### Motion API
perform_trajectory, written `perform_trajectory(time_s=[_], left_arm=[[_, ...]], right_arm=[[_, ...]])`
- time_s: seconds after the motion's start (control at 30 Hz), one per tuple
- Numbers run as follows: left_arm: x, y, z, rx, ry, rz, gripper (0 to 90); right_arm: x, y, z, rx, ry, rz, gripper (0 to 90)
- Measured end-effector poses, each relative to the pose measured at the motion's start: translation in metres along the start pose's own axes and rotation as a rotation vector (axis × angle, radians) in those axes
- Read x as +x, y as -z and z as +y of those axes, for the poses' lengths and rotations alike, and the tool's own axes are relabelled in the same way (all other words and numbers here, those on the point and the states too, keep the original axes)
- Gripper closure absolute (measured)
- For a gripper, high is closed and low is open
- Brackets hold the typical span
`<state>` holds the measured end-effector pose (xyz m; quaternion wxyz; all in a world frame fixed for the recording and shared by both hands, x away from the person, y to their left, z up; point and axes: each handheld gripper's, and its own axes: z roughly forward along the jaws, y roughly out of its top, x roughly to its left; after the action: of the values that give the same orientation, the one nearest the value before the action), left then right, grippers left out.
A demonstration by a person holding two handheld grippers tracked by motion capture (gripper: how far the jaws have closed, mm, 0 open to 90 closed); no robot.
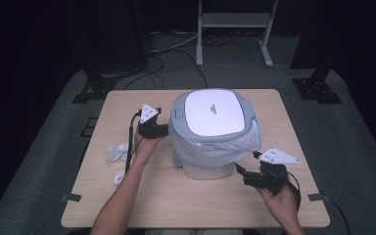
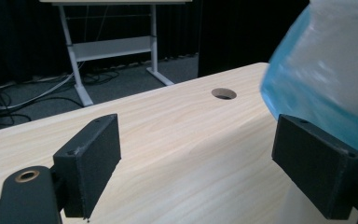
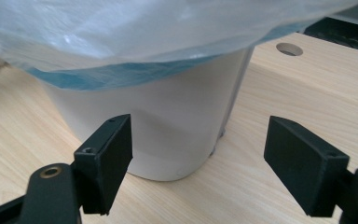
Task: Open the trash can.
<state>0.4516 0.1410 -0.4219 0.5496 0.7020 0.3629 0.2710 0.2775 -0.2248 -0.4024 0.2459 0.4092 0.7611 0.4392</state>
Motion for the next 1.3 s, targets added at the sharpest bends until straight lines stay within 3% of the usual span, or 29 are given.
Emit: perform_trajectory(time_s=[0.17,0.33,0.43,0.6,0.87,1.1,1.17,1.2,1.3], left_arm=[[-0.001,-0.013,0.004,-0.008,-0.040,-0.044,14.5],[0.002,-0.018,0.005,-0.017,-0.032,-0.088,19.1],[0.003,-0.018,0.004,-0.010,-0.024,-0.159,20.3],[0.003,-0.015,0.004,-0.003,-0.022,-0.182,26.1],[0.003,-0.007,0.003,0.016,-0.001,-0.219,27.0],[0.001,0.003,0.003,0.030,-0.028,-0.240,27.6],[0.000,0.005,0.003,0.030,-0.030,-0.245,34.1],[-0.001,0.008,0.003,0.031,-0.043,-0.231,34.2],[0.002,0.012,0.003,0.037,-0.040,-0.243,34.1]], right_arm=[[0.000,-0.002,0.001,0.004,-0.008,-0.006,22.2],[0.000,-0.007,0.002,0.019,-0.014,-0.012,22.1],[0.001,-0.008,0.003,0.017,-0.010,-0.022,22.1],[0.003,-0.012,0.005,0.020,-0.008,-0.025,22.1],[-0.001,-0.009,0.005,0.025,0.002,-0.049,21.7],[-0.012,-0.007,0.004,0.025,-0.023,-0.067,21.7],[-0.012,-0.007,0.004,0.024,-0.025,-0.069,21.7],[-0.013,-0.008,0.005,0.023,-0.021,-0.077,21.7],[-0.015,-0.011,0.007,0.024,-0.019,-0.088,21.8]])
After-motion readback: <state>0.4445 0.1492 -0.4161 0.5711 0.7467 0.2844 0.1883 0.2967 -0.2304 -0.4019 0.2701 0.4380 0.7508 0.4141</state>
